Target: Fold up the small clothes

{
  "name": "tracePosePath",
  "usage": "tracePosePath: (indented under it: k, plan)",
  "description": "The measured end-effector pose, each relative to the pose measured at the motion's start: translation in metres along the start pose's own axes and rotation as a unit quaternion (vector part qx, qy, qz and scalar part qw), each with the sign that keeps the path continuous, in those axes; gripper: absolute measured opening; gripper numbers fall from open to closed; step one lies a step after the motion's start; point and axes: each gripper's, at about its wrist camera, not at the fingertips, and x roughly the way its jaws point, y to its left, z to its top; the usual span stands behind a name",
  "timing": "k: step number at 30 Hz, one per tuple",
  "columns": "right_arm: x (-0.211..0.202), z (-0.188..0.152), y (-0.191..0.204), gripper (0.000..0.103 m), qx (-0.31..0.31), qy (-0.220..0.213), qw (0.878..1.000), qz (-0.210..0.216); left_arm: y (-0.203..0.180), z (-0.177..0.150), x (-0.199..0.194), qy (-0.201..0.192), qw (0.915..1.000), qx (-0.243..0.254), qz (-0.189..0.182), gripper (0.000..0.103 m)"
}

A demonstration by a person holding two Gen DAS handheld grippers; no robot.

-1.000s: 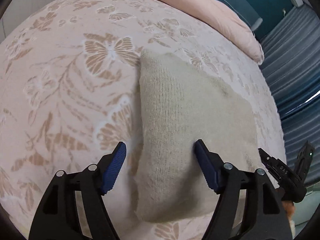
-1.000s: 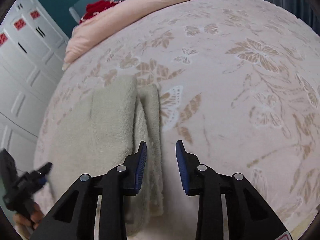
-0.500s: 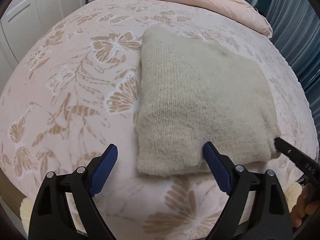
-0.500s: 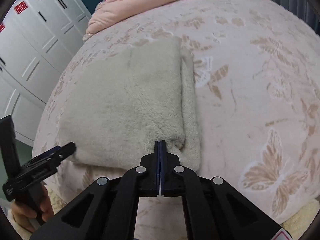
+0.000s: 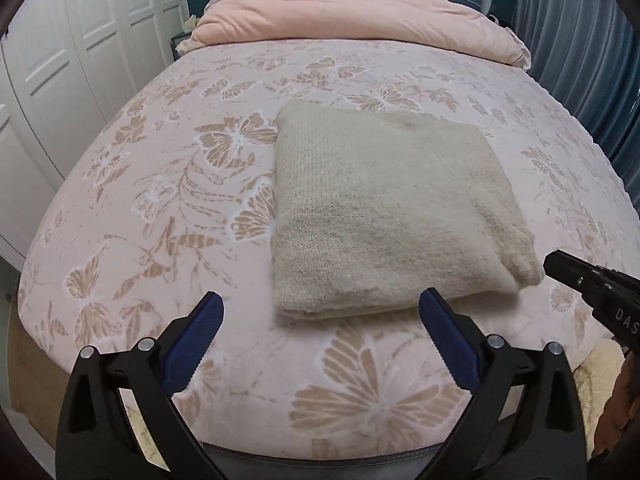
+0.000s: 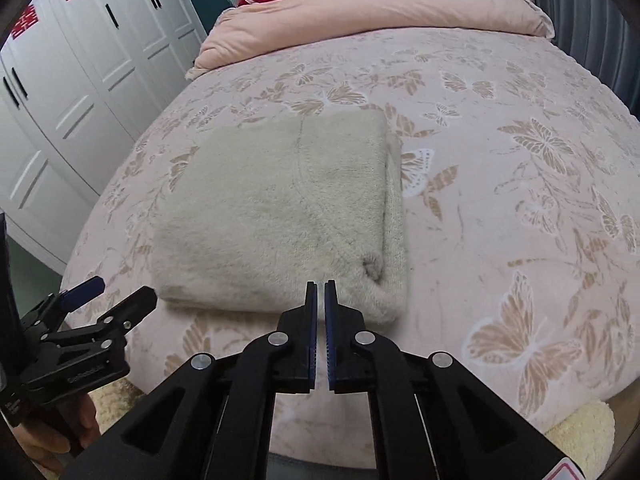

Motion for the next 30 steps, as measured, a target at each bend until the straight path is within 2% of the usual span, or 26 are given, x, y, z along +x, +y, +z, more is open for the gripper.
tracePosePath:
  k: [4, 6, 8, 10, 12, 17, 30]
  plan:
    - [-0.018, -0.034, 0.001, 0.013, 0.006, -0.005, 1.0, -0.027, -0.015, -0.011, -0.018, -0.02, 0.9995, 0.017, 0.018, 0.096]
    - [-0.02, -0.048, 0.006, 0.027, 0.0, -0.012, 0.998, -0.06, -0.021, -0.018, -0.026, -0.03, 0.9989, 0.022, 0.028, 0.096]
    - [-0.022, -0.06, 0.009, 0.037, -0.004, -0.019, 0.997, -0.077, -0.025, -0.024, -0.03, -0.032, 0.9987, 0.022, 0.033, 0.097]
    - [-0.024, -0.067, 0.009, 0.038, 0.004, -0.023, 0.997, -0.078, -0.029, -0.03, -0.033, -0.029, 0.9989, 0.018, 0.033, 0.097]
    - [-0.024, -0.069, 0.012, 0.043, 0.003, -0.024, 0.996, -0.083, -0.031, -0.035, -0.036, -0.032, 0.9986, 0.014, 0.04, 0.097]
    - [-0.03, -0.07, 0.02, 0.048, -0.007, -0.037, 0.996, -0.085, -0.037, -0.047, -0.043, -0.038, 0.9979, 0.013, 0.05, 0.097]
    - [-0.032, -0.075, 0.024, 0.049, 0.005, -0.028, 0.996, -0.09, -0.043, -0.055, -0.049, -0.05, 0.9952, 0.012, 0.083, 0.096]
